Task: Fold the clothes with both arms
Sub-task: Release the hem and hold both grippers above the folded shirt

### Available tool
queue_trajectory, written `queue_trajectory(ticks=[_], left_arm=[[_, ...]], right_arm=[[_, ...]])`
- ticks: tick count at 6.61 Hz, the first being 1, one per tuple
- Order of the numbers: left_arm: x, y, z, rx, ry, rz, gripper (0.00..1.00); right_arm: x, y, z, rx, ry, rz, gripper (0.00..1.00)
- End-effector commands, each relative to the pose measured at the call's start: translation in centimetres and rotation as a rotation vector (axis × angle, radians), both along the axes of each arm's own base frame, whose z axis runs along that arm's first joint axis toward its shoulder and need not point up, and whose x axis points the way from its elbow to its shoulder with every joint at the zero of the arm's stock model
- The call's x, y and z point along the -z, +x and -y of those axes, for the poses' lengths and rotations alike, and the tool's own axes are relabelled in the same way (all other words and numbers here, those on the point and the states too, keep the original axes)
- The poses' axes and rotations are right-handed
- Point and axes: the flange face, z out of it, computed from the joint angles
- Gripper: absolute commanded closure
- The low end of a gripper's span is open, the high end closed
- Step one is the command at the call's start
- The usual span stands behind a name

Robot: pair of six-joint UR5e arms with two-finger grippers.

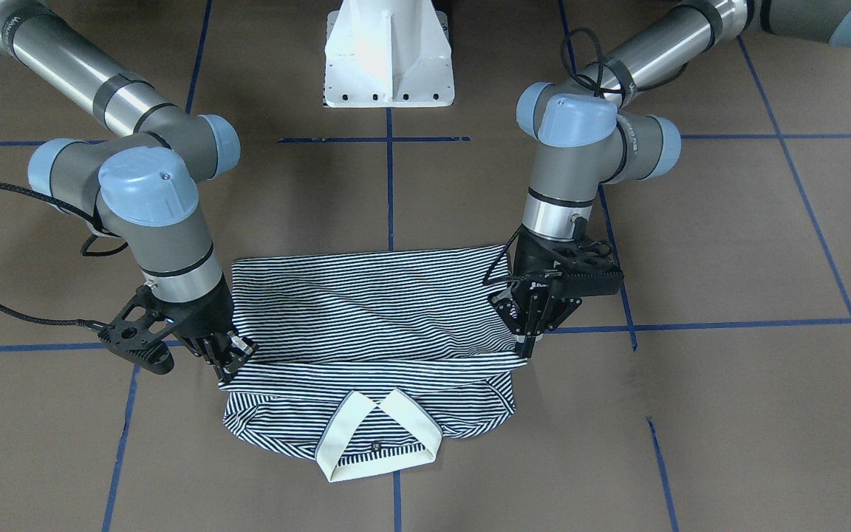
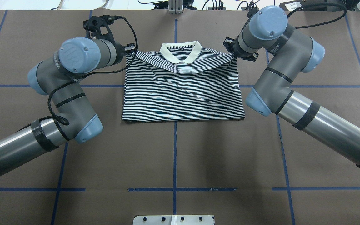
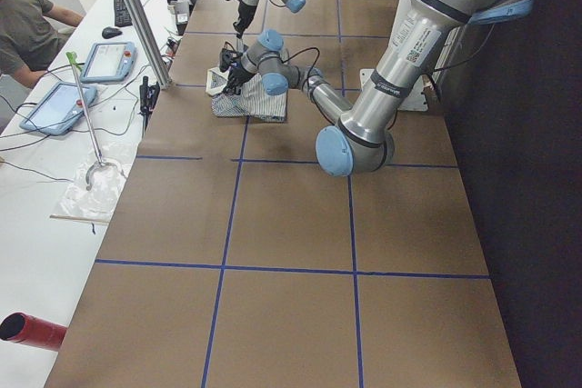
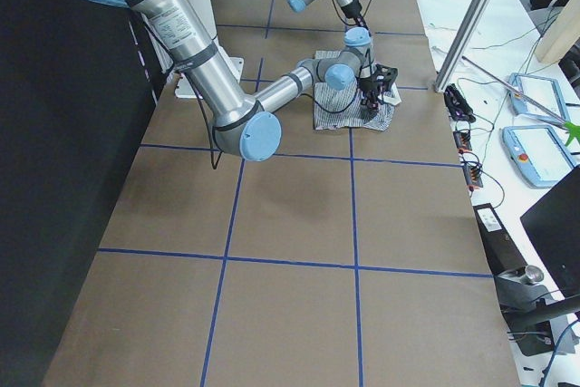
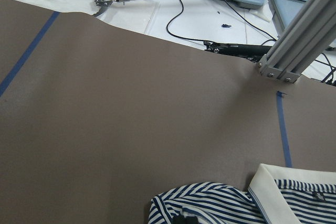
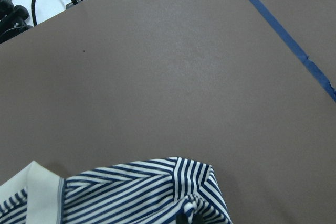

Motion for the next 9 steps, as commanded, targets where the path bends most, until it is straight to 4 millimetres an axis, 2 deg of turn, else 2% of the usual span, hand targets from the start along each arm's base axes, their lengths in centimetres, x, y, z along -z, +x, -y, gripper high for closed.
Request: queue_trajectory(ticks=[1,2,4,5,6,7,9], left_arm=[[2.2,-2.1,-1.8,-0.003,0.003,-0.005,1.00],[2.3,-2.2,-2.0,-0.005,0.003,-0.005,1.00],[0.0,-0.9,-1.1,-0.021,-0.002,0.049,1.00],[-1.0,-0.4,-0.5,-0.019,-0.015,0.067,1.00],[-1.9,0.1,0.1,-0.016,-0.026,0.082,1.00],[-2.1,1.0,0.9,-0.013,-0.025,0.081,1.00],[-4.2,2.4,2.0,-0.014,-0.024,0.082,1.00]], right_arm=[[0.9,3.0,-1.3,0.022,0.003,0.058,1.00],[0.3,3.9,-1.4,0.032,-0.010,0.067,1.00],[-1.6,3.2,-0.1,0.031,-0.030,0.034,1.00],[-0.9,2.0,1.4,0.026,-0.038,0.025,1.00],[-1.1,0.7,2.7,0.026,-0.054,0.007,1.00],[-1.0,-0.1,3.7,0.018,-0.058,-0.009,1.00],[-2.2,-1.0,4.8,0.002,-0.066,-0.051,1.00]])
